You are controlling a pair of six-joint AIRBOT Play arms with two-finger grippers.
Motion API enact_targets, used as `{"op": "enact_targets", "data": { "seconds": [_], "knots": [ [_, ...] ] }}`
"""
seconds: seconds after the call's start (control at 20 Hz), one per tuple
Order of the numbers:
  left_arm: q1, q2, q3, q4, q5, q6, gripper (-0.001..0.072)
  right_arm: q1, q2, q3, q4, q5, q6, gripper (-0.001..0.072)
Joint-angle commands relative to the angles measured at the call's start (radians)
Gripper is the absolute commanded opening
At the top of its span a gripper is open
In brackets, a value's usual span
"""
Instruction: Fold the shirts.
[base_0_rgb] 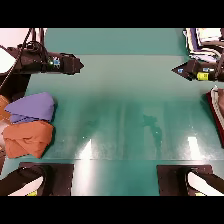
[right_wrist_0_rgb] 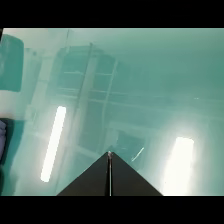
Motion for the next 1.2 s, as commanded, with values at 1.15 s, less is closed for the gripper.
{"op": "enact_targets", "data": {
  "seconds": [1.15],
  "knots": [
    [0.201,0.031,-0.072,0.688,-0.434,0.045,0.0111,0.002,0.000,-0.001,0.001,0.027,0.000,0.0013]
  ]
}}
